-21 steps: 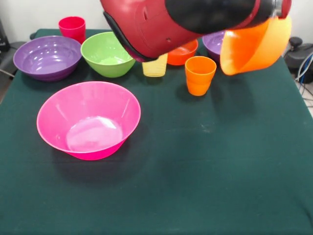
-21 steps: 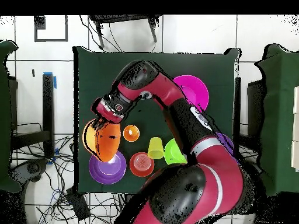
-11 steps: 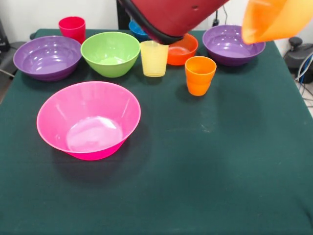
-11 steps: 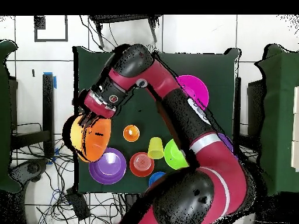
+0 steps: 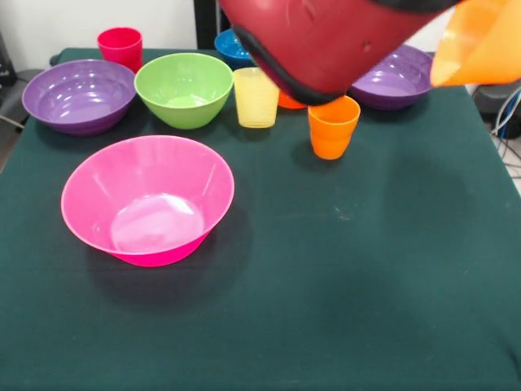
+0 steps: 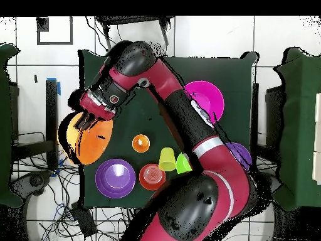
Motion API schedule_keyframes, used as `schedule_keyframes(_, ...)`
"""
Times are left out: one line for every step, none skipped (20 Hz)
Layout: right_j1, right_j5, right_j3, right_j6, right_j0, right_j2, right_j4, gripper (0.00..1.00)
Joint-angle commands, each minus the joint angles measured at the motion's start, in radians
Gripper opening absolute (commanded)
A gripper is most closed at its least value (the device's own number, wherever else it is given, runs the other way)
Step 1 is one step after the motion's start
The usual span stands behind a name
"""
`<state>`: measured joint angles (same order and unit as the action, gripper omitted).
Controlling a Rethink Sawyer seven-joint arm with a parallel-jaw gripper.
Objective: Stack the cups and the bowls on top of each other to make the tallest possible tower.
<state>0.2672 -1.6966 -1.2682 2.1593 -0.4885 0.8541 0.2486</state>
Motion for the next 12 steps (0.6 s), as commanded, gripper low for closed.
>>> schedule_keyframes(-0.168, -0.029, 0.12, -0.266, -0.019, -0.009, -0.1, 0.0)
schedule_keyframes(-0.16, -0.038, 0.107, -0.246, -0.024, -0.011, -0.103, 0.0)
schedule_keyframes(-0.155, -0.046, 0.093, -0.235, -0.032, -0.011, -0.109, 0.0)
schedule_keyframes(-0.149, -0.054, 0.079, -0.224, -0.039, -0.012, -0.116, 0.0)
schedule_keyframes(-0.148, -0.066, 0.072, -0.217, -0.044, -0.013, -0.126, 0.0)
schedule_keyframes(-0.157, -0.074, 0.078, -0.215, -0.045, -0.011, -0.132, 0.0)
schedule_keyframes(-0.162, -0.067, 0.067, -0.209, -0.051, -0.008, -0.131, 0.0)
schedule_keyframes(-0.167, -0.061, 0.057, -0.202, -0.058, -0.006, -0.13, 0.0)
schedule_keyframes(-0.165, -0.048, 0.043, -0.201, -0.065, -0.004, -0.136, 0.0)
schedule_keyframes(-0.162, -0.038, 0.025, -0.199, -0.073, 0.0, -0.139, 0.0)
schedule_keyframes(-0.159, -0.025, 0.007, -0.196, -0.08, 0.0, -0.146, 0.0)
schedule_keyframes(-0.159, -0.002, 0.0, -0.2, -0.085, 0.002, -0.154, 0.0)
